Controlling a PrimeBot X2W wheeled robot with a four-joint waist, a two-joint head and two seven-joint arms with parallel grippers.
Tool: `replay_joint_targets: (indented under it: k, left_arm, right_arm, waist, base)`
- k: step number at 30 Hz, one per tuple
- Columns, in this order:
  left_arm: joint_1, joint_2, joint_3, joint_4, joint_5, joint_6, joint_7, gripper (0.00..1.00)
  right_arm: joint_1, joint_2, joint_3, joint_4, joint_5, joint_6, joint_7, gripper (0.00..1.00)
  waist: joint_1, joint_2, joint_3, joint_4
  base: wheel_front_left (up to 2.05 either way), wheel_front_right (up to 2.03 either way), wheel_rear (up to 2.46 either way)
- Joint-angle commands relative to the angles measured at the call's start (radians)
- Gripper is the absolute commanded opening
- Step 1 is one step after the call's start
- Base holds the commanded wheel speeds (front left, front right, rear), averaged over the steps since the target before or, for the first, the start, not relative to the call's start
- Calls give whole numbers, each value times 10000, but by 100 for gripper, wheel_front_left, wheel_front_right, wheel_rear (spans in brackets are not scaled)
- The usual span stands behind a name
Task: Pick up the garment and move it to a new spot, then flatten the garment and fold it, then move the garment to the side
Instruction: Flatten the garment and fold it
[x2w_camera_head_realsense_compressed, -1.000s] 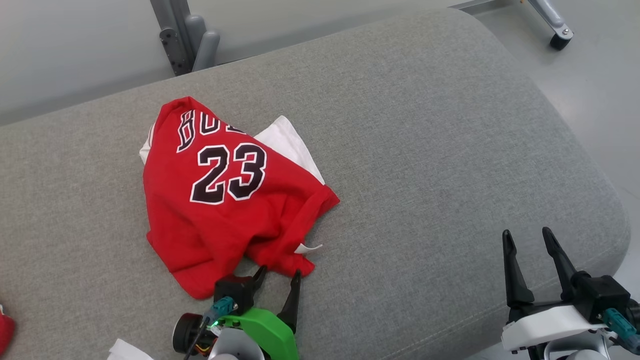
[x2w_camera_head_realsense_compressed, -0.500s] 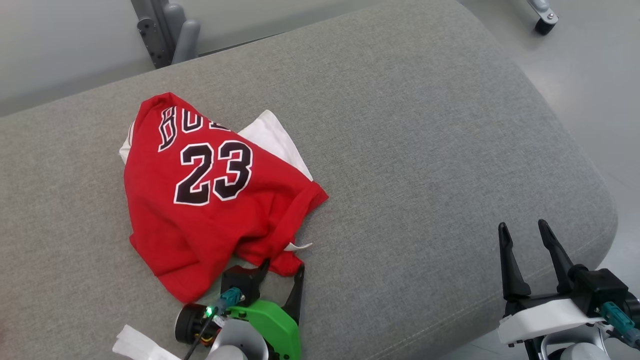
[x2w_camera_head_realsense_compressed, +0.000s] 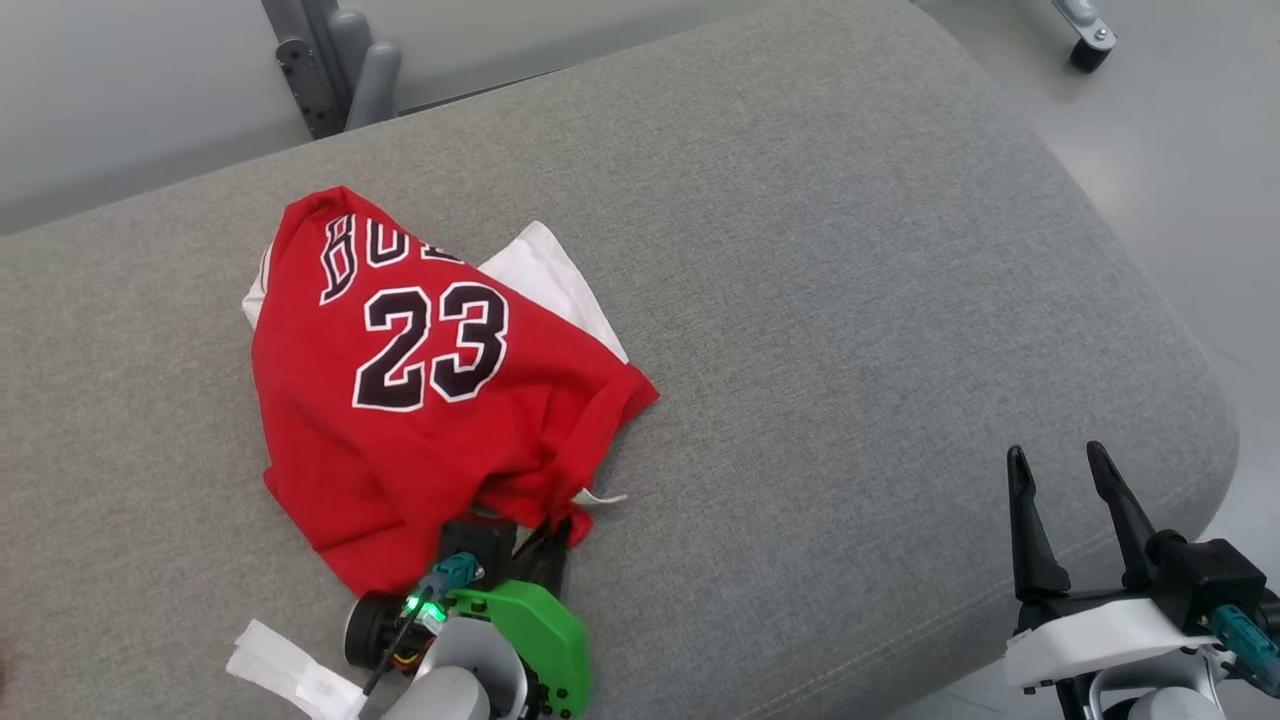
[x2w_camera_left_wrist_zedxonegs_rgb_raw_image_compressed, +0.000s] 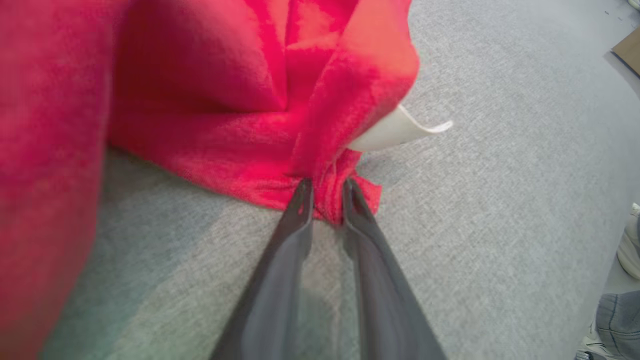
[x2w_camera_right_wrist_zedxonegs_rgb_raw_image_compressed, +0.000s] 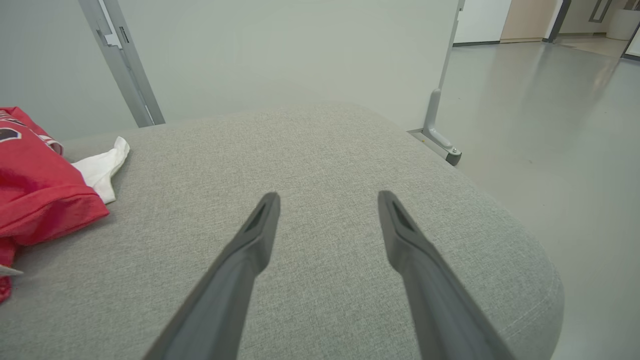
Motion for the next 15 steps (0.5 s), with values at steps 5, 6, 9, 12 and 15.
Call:
replay_joint_targets:
  k: [5,6,9,12,15]
  left_arm:
    - [2,218,-66,127,-74,-282,-82,0]
    - [92,280,-42,35,-114,-329,-94,0]
    - [494,607,64,-477,-273,-375,-99,0]
    - [1155,1226,207,-1459,-469,-202,144,0]
    - [1993,2140,458,-2713,-535,174,586,0]
  right_arm:
    - [58,-25,-41,69,62,-7,-31,100]
    - [102,-25,-61,75,63,-7,-31,100]
    - [236,-25,-113,102,31,-7,-31,100]
    - [328,-28,-176,131,-20,-7,-31,100]
    - [464,-25,-219,126,-15,-7,-31,100]
  waist:
    - [0,0,-248,392]
    - [0,0,-302,473]
    - [0,0,-474,732]
    - [0,0,-654,1015]
    - [0,0,-772,1348]
  base:
    - [0,0,0]
    - [0,0,0]
    - [0,0,0]
    - [0,0,0]
    - [0,0,0]
